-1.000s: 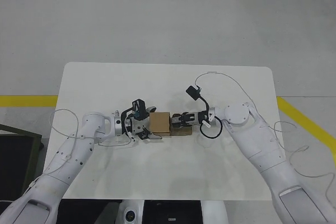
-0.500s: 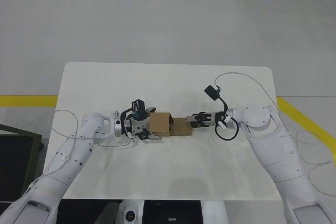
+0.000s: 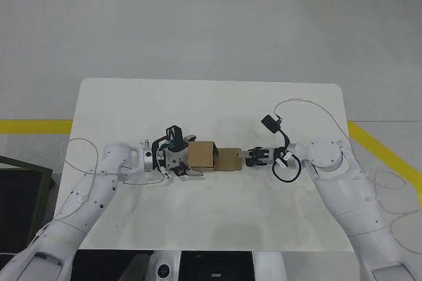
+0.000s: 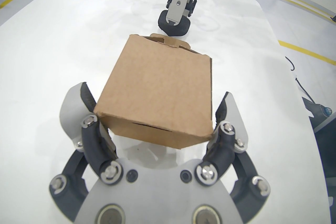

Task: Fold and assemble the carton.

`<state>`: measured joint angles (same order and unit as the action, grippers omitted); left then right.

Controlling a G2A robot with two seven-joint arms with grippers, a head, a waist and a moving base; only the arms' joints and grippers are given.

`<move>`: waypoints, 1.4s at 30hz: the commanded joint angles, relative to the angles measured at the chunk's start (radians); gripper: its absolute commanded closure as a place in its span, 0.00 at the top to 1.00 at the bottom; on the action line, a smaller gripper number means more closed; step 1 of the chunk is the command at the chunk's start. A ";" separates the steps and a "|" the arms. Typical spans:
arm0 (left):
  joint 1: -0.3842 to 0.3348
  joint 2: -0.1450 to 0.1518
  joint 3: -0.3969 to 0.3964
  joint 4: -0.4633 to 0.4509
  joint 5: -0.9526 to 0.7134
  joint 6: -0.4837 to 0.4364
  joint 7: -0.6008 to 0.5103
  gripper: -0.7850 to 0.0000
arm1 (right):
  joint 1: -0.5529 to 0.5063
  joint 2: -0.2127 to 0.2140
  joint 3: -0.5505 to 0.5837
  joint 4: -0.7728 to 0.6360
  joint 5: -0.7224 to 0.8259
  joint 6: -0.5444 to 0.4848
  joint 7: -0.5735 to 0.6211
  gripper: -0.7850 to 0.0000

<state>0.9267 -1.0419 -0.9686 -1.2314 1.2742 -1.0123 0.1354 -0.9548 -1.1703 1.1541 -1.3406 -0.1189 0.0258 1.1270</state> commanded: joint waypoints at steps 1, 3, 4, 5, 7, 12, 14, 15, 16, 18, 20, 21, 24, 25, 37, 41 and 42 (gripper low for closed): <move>0.000 0.000 0.000 0.000 -0.001 0.000 -0.001 1.00 | 0.002 -0.001 -0.009 0.009 0.005 -0.004 -0.004 0.42; -0.001 0.000 0.002 -0.001 0.001 0.000 0.000 1.00 | 0.006 -0.004 -0.020 0.019 0.021 -0.012 -0.007 0.42; -0.001 0.000 0.002 -0.001 0.001 0.000 0.001 1.00 | 0.009 -0.006 -0.026 0.024 0.030 -0.018 -0.009 0.41; -0.001 0.000 0.002 -0.001 0.001 0.000 0.001 1.00 | 0.013 -0.008 -0.034 0.030 0.035 -0.021 -0.010 0.41; -0.002 0.000 0.003 -0.001 0.001 0.000 0.002 1.00 | 0.022 -0.012 -0.051 0.042 0.050 -0.030 -0.011 0.41; -0.002 0.000 0.004 0.000 0.002 0.000 0.002 1.00 | 0.046 -0.024 -0.085 0.065 0.103 -0.052 -0.020 0.41; -0.003 0.001 0.006 -0.001 0.003 0.000 0.002 1.00 | 0.057 -0.027 -0.091 0.069 0.122 -0.065 -0.019 0.40; -0.003 0.001 0.006 -0.001 0.005 0.000 0.001 1.00 | 0.061 -0.029 -0.095 0.068 0.138 -0.074 -0.017 0.40; -0.003 0.001 0.007 -0.001 0.005 0.000 0.002 1.00 | 0.067 -0.030 -0.100 0.070 0.140 -0.078 -0.012 0.39; -0.003 0.001 0.006 0.000 0.005 0.000 0.003 1.00 | 0.079 -0.032 -0.110 0.066 0.143 -0.084 -0.004 0.39; -0.003 0.002 0.004 0.001 0.004 0.000 0.004 1.00 | 0.089 -0.036 -0.124 0.063 0.153 -0.088 0.004 0.38; -0.003 0.002 0.004 0.001 0.005 0.000 0.005 1.00 | 0.095 -0.038 -0.131 0.061 0.160 -0.091 0.006 0.39; -0.004 0.002 0.006 -0.001 0.008 0.000 0.003 1.00 | 0.111 -0.045 -0.154 0.056 0.173 -0.093 0.004 0.40; -0.003 0.003 0.006 -0.001 0.008 0.000 0.004 1.00 | 0.116 -0.047 -0.158 0.058 0.183 -0.098 0.002 0.40; -0.005 0.007 0.014 0.001 0.006 0.000 0.001 1.00 | 0.146 -0.062 -0.192 0.100 0.253 -0.136 0.002 0.40; -0.006 0.009 0.019 -0.001 0.007 0.000 0.002 1.00 | 0.147 -0.065 -0.202 0.122 0.276 -0.150 0.008 0.37; -0.006 0.009 0.020 -0.001 0.008 0.000 0.001 1.00 | 0.149 -0.066 -0.204 0.126 0.279 -0.153 0.009 0.37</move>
<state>0.9207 -1.0329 -0.9499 -1.2321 1.2811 -1.0123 0.1371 -0.8070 -1.2358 0.9517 -1.2175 0.1572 -0.1247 1.1355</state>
